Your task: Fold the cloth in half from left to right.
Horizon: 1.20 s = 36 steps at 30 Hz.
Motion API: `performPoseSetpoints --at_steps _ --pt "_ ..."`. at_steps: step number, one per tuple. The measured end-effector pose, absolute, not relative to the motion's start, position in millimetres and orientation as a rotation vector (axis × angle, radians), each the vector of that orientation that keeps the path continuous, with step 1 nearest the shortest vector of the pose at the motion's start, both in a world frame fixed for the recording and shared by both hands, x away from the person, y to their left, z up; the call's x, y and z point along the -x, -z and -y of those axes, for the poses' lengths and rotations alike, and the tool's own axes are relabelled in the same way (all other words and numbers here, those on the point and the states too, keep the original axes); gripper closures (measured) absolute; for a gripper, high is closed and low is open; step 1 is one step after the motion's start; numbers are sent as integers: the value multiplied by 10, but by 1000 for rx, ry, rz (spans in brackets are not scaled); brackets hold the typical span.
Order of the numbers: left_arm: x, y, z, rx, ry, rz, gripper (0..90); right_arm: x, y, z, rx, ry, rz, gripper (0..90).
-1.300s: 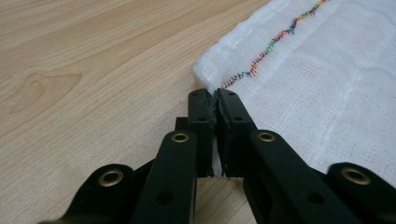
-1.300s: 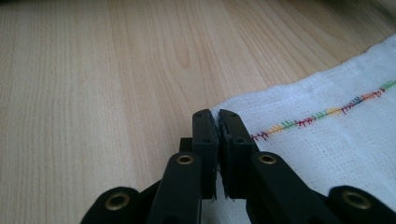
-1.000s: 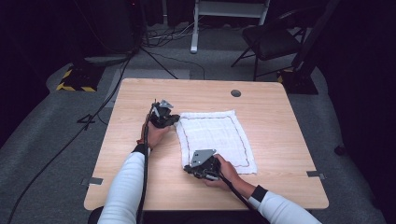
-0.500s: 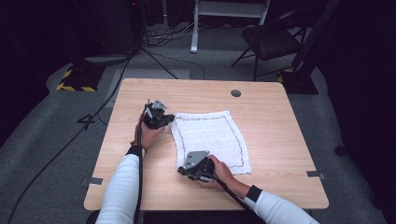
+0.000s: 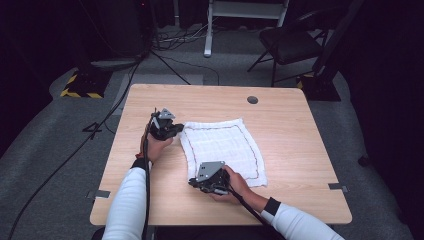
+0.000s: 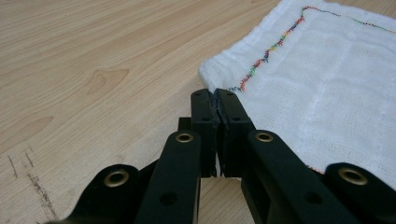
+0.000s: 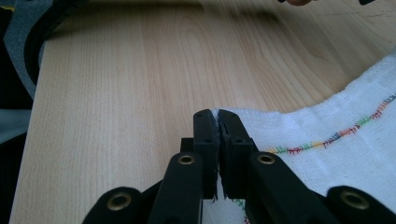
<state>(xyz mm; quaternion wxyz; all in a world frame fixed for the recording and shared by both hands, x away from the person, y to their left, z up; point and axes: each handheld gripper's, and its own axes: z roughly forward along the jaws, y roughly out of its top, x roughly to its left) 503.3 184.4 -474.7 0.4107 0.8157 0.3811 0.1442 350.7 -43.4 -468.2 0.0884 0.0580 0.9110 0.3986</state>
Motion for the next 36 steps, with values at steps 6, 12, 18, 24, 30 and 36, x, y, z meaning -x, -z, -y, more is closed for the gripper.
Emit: performPoseSetpoints --at_steps 6,12,18,24,30,36 --pt "-5029 4708 -1821 -2033 -370 -968 869 -3503 4587 524 -186 -1205 -2682 871" --pt "-5067 4677 -1720 -2029 -393 -965 870 -3523 4493 654 -212 -1228 -2648 871" --pt "-5094 4589 -1585 -1999 -412 -948 870 -3541 4425 834 -272 -1252 -2618 871" --pt "-5157 4550 -1437 -1989 -420 -939 870 -3538 4360 963 -310 -1264 -2586 871" --pt "-5217 4463 -1248 -2014 -454 -912 870 -3555 4283 1131 -354 -1280 -2553 872" --pt "-5290 4381 -1033 -2025 -450 -880 870 -3547 4185 1452 -438 -1288 -2495 872"
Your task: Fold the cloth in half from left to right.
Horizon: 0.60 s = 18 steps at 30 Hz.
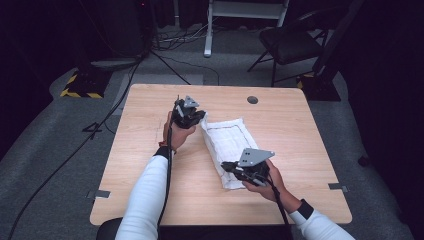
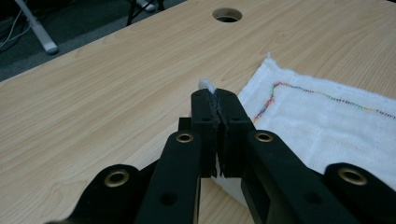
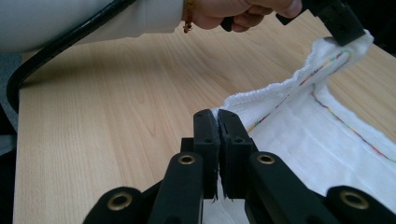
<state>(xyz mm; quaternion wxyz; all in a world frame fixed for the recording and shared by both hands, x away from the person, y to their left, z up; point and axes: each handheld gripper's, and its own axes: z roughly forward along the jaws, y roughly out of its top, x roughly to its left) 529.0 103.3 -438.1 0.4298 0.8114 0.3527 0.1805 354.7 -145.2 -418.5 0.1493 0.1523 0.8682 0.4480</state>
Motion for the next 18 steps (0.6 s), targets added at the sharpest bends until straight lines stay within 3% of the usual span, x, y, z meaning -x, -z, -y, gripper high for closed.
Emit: performPoseSetpoints --at_steps 18 --pt "-5525 4404 -241 -2090 -438 -790 870 -3558 4222 2130 -612 -1236 -2412 873"
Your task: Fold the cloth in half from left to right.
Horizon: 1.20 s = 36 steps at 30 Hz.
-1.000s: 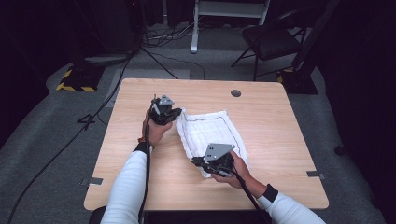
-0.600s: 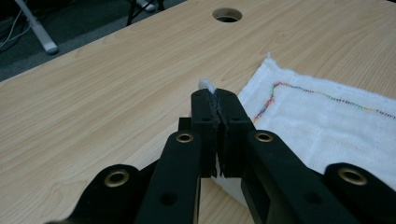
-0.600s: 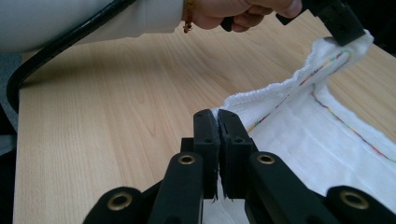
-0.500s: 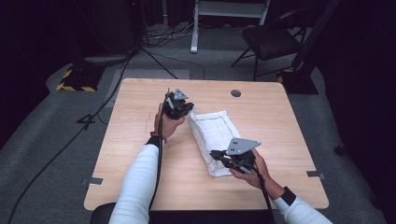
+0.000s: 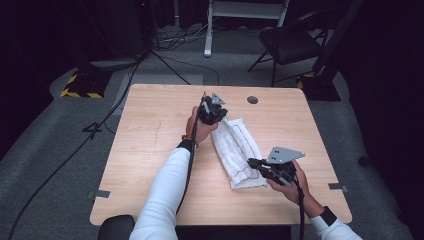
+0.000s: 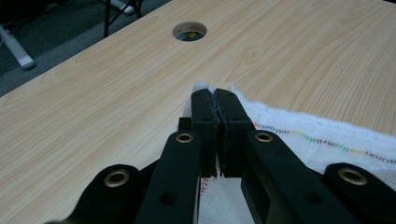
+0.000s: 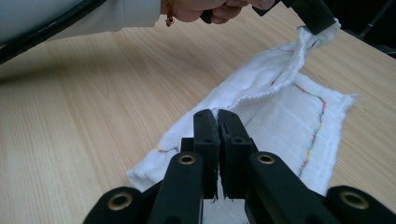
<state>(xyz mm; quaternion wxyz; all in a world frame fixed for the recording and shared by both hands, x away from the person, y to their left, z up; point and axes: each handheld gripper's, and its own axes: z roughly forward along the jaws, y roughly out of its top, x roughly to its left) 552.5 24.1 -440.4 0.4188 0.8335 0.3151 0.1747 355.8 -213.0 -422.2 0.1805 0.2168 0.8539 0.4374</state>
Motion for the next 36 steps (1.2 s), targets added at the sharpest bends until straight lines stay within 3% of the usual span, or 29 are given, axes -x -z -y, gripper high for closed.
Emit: performPoseSetpoints --at_steps 19,28,36 --pt "-5612 4621 389 -2155 -416 -740 865 -3555 4467 2508 -750 -1124 -2468 871" --pt "-5624 4702 453 -2194 -414 -751 811 -3607 4578 2526 -806 -1059 -2497 854" --pt "-5620 4706 414 -2192 -395 -745 836 -3611 4671 2539 -820 -1021 -2525 855"
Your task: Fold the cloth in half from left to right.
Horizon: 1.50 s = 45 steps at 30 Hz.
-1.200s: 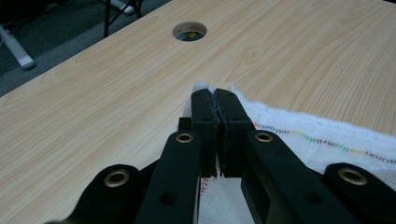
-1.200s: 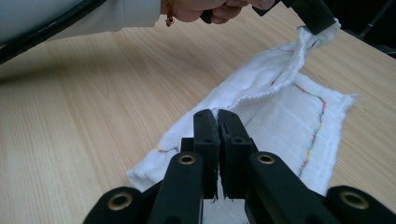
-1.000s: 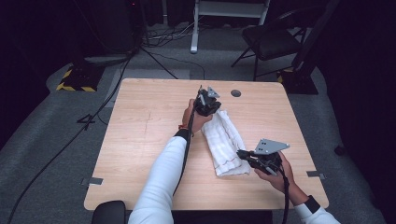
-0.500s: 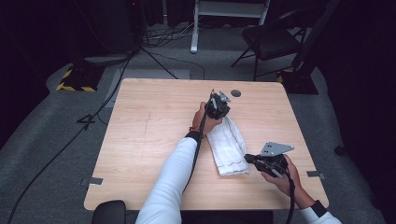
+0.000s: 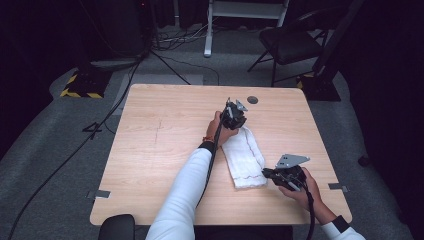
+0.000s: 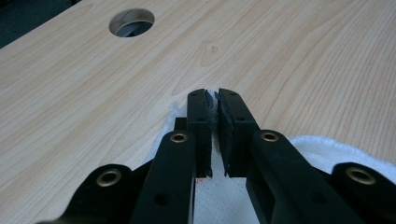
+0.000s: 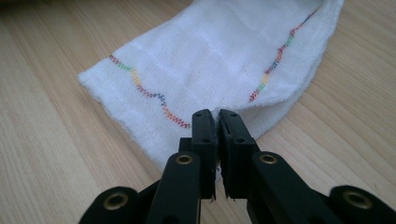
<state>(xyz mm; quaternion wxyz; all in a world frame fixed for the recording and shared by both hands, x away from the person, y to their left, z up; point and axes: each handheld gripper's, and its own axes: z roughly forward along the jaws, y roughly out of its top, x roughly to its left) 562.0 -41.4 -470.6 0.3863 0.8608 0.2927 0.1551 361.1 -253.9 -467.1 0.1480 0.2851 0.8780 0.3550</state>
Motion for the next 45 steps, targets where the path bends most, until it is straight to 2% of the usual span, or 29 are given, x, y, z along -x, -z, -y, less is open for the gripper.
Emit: performPoseSetpoints --at_steps 3,4,5,6,7,10,12,13,14,15,16,18,22,27,34,45 --pt "-5608 4702 429 -2193 -408 -747 785 -3611 4693 2565 -835 -1011 -2529 828" --pt "-5607 4695 428 -2183 -421 -759 743 -3609 4703 2588 -845 -998 -2520 777" --pt "-5607 4687 422 -2169 -428 -773 743 -3609 4703 2588 -845 -998 -2520 777" --pt "-5607 4678 410 -2160 -431 -776 681 -3610 4711 2621 -868 -987 -2499 712" --pt "-5604 4660 384 -2145 -441 -794 654 -3613 4715 2640 -885 -983 -2490 690" --pt "-5591 4642 352 -2147 -449 -796 640 -3617 4722 2679 -910 -982 -2486 647" --pt "-5558 4623 320 -2138 -477 -826 565 -3619 4724 2712 -921 -971 -2484 590" --pt "-5503 4589 270 -2129 -471 -838 489 -3622 4726 2749 -931 -963 -2476 553" --pt "-5503 4589 270 -2129 -471 -838 468 -3625 4725 2772 -943 -963 -2471 533" --pt "-5467 4566 242 -2132 -481 -830 468 -3625 4725 2772 -943 -963 -2471 533" --pt "-5388 4517 184 -2129 -472 -810 419 -3629 4718 2811 -962 -971 -2468 500" --pt "-5339 4491 154 -2123 -454 -803 403 -3628 4709 2825 -966 -977 -2460 487" --pt "-5086 4386 51 -2142 -417 -737 314 -3632 4620 2848 -962 -1006 -2408 440" --pt "-4682 4319 -89 -2137 -371 -646 291 -3670 4569 2846 -937 -1025 -2388 429" --pt "-4247 4497 -111 -2219 -280 -542 276 -3842 4640 2710 -875 -972 -2437 417" --pt "-4087 4781 17 -2361 -234 -463 255 -3927 4829 2597 -835 -903 -2561 410"
